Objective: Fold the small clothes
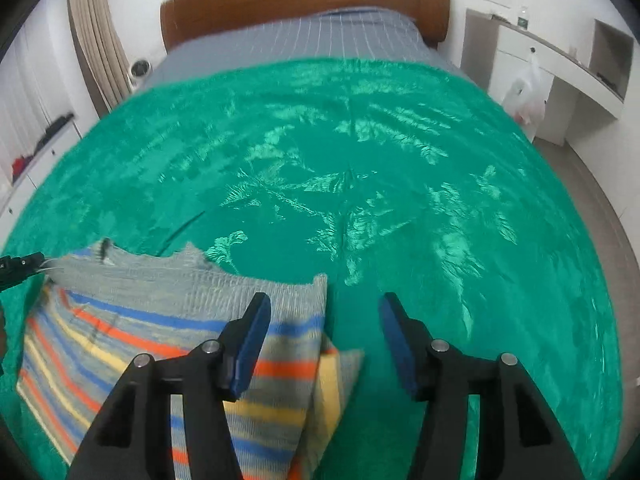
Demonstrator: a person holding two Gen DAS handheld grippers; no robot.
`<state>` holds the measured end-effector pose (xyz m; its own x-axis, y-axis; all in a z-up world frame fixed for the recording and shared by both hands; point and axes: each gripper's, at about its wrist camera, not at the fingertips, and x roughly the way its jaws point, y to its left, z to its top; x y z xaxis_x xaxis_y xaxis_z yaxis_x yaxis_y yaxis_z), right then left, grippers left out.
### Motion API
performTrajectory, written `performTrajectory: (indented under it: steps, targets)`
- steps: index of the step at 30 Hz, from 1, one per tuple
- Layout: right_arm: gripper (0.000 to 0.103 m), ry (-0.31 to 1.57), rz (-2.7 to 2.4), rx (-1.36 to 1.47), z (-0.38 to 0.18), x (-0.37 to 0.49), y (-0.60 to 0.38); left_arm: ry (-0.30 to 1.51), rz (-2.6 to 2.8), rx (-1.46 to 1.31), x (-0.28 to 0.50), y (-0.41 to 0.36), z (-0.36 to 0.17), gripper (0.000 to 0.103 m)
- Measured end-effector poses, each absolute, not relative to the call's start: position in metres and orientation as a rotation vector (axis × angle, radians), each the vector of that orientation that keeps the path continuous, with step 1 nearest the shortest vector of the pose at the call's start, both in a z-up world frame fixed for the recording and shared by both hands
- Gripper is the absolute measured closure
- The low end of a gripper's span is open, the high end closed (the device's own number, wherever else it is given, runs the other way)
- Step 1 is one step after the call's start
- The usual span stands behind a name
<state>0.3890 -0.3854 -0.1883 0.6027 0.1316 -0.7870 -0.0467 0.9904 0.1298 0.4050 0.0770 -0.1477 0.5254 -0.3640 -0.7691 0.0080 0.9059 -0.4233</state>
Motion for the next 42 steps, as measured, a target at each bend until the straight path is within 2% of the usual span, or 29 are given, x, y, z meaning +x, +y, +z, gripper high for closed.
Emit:
performTrajectory:
  steps: [5,8,9,10,11,12,16,18,20,22,25,28,30,32,34,36,37,38,39,42]
  targets:
    - [0.046,0.908,0.181,0.208,-0.18,0.359,-0.39,1.022,-0.282,-0.329,0.411,0.063,-0.148,0.026]
    - [0.046,0.918,0.231,0.225,-0.176,0.34,-0.38,1.037,-0.299,-0.202,0.409,0.04,-0.153,0.025]
    - [0.045,0.927,0.265,0.224,-0.177,0.332,-0.374,1.034,-0.272,-0.147,0.408,0.033,-0.155,0.027]
    - [0.044,0.939,0.289,0.218,-0.179,0.328,-0.369,1.043,-0.187,-0.063,0.411,0.025,-0.161,0.04]
    - [0.042,0.96,0.323,0.203,-0.183,0.322,-0.361,1.069,-0.095,-0.019,0.416,0.023,-0.168,0.06]
    - [0.042,0.981,0.35,0.184,-0.188,0.315,-0.354,1.103,-0.032,-0.031,0.421,0.026,-0.176,0.064]
    - [0.042,1.112,0.286,0.069,-0.223,0.287,-0.347,1.075,0.055,-0.242,0.417,0.056,-0.167,0.063]
    - [0.042,1.109,0.242,0.094,-0.224,0.272,-0.357,1.055,0.03,-0.252,0.402,0.064,-0.156,0.057]
    - [0.042,1.061,0.234,0.158,-0.214,0.254,-0.367,1.044,-0.035,-0.239,0.377,0.067,-0.146,0.037]
    - [0.042,1.019,0.256,0.179,-0.202,0.242,-0.362,1.046,-0.108,-0.207,0.342,0.06,-0.144,0.027]
    - [0.041,1.008,0.313,0.169,-0.204,0.231,-0.342,1.086,-0.145,-0.117,0.306,0.043,-0.16,0.026]
    - [0.041,1.078,0.266,0.13,-0.234,0.228,-0.336,1.098,-0.054,-0.011,0.276,0.04,-0.182,0.028]
    - [0.042,1.062,0.23,0.123,-0.244,0.215,-0.344,1.067,0.015,-0.004,0.258,0.05,-0.181,0.028]
    - [0.042,1.058,0.188,0.149,-0.239,0.201,-0.353,1.068,0.049,-0.017,0.243,0.059,-0.177,0.033]
    - [0.041,1.039,0.152,0.173,-0.228,0.187,-0.356,1.056,0.032,-0.077,0.226,0.066,-0.169,0.033]
    - [0.039,0.973,0.163,0.189,-0.214,0.17,-0.356,1.029,0.024,-0.093,0.211,0.062,-0.162,0.028]
    - [0.038,0.93,0.172,0.199,-0.208,0.158,-0.355,1.008,0.031,-0.081,0.203,0.056,-0.161,0.021]
    - [0.033,0.903,0.174,0.206,-0.207,0.151,-0.355,0.988,0.038,-0.066,0.198,0.051,-0.161,0.018]
    - [0.03,0.876,0.175,0.215,-0.207,0.142,-0.354,0.975,0.043,-0.055,0.193,0.047,-0.162,0.018]
    - [0.029,0.847,0.166,0.251,-0.21,0.124,-0.356,0.987,0.046,-0.036,0.182,0.035,-0.169,0.018]
